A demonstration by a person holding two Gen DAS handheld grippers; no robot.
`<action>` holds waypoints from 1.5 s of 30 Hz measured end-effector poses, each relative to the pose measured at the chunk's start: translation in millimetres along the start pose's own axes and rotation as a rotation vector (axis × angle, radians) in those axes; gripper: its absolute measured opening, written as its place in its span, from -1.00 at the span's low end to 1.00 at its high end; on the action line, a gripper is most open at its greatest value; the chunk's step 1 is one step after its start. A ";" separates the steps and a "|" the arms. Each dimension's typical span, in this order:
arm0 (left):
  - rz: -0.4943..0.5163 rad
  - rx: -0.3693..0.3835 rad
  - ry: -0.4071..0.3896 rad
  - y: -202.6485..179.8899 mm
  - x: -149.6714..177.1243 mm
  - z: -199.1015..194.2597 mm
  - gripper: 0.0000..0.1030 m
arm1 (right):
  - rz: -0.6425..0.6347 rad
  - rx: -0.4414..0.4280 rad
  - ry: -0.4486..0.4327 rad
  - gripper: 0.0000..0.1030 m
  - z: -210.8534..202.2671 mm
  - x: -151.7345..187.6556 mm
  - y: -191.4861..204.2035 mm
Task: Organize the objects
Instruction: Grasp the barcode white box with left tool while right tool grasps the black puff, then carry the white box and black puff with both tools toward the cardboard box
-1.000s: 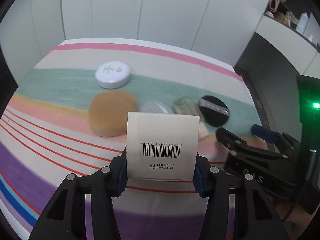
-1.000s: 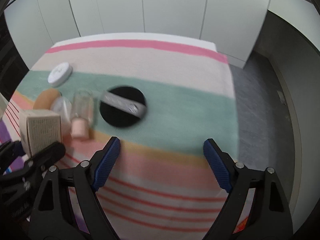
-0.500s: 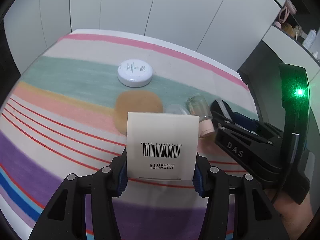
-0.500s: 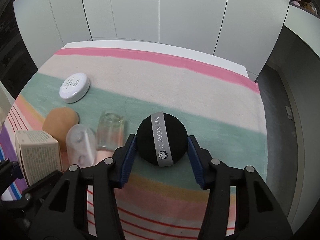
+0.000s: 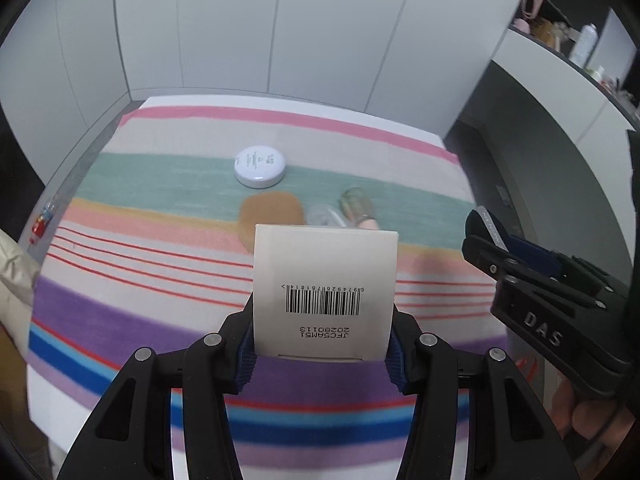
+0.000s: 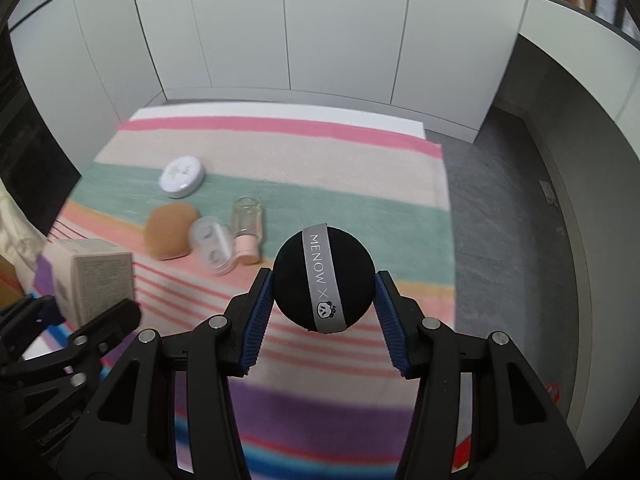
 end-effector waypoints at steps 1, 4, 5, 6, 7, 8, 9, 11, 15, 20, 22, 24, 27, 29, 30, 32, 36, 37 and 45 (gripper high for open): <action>0.008 -0.005 -0.006 -0.9 -0.6 -9.0 0.02 | 0.008 -0.001 -0.002 0.03 -9.5 1.4 1.4; 0.018 -0.008 -0.021 1.1 0.3 -37.6 0.01 | 0.025 -0.006 -0.011 0.03 -41.4 5.5 8.7; 0.032 -0.011 -0.036 0.5 -0.1 -49.5 0.01 | 0.030 -0.002 -0.014 0.03 -51.7 7.0 11.0; 0.040 -0.013 -0.044 4.7 3.7 -62.4 0.01 | 0.034 0.009 -0.014 0.03 -62.1 9.3 13.5; 0.047 -0.013 -0.057 5.6 5.1 -75.3 0.01 | 0.035 0.011 -0.015 0.03 -72.4 11.3 17.2; 0.050 -0.008 -0.068 6.8 6.8 -87.6 0.01 | 0.036 0.005 -0.018 0.03 -80.5 12.3 20.6; 0.051 -0.006 -0.075 8.3 7.6 -95.8 0.01 | 0.040 -0.001 -0.024 0.03 -92.5 14.2 25.3; 0.057 -0.009 -0.098 10.1 9.3 -113.5 0.01 | 0.045 -0.012 -0.033 0.03 -111.1 18.0 32.9; 0.069 -0.009 -0.129 17.6 22.1 -150.0 0.01 | 0.036 -0.018 -0.043 0.03 -144.4 29.5 49.9; 0.027 -0.002 -0.150 32.3 33.3 -180.1 0.01 | 0.014 -0.011 -0.051 0.03 -173.2 43.5 67.4; 0.008 0.007 -0.151 40.4 39.0 -188.0 0.01 | -0.001 -0.013 -0.054 0.03 -179.3 48.1 73.6; -0.003 0.014 -0.148 45.1 41.7 -190.7 0.00 | -0.014 -0.026 -0.048 0.03 -182.3 50.2 80.7; 0.009 0.001 -0.187 52.3 36.1 -197.0 0.01 | -0.027 -0.052 -0.074 0.03 -187.5 46.8 91.7; -0.011 0.006 -0.194 63.1 34.1 -200.4 0.01 | -0.035 -0.053 -0.072 0.03 -184.8 45.1 98.7; -0.027 0.000 -0.199 69.5 33.7 -201.6 0.01 | -0.052 -0.065 -0.071 0.03 -181.5 44.6 104.7; -0.040 -0.015 -0.195 78.2 35.1 -202.2 0.00 | -0.069 -0.044 -0.065 0.03 -172.8 44.7 108.6; -0.054 -0.021 -0.187 92.4 38.4 -200.0 0.00 | -0.087 -0.053 -0.046 0.03 -161.4 44.6 120.7; -0.058 -0.027 -0.188 95.8 39.0 -199.6 0.01 | -0.088 -0.057 -0.049 0.03 -161.7 43.9 123.6; -0.096 -0.065 -0.207 133.5 42.4 -205.3 0.01 | -0.111 -0.103 -0.064 0.03 -156.4 34.4 161.0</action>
Point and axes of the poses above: each gripper's, at about its wrist camera, not at the fingertips, and z roughly the way its jaws point, y to its left, x to its underside, the point moved 8 cm from there along z, roughly the way its jaws point, and after that the axes turned 8 degrees about -x, right-handed, at the moved point
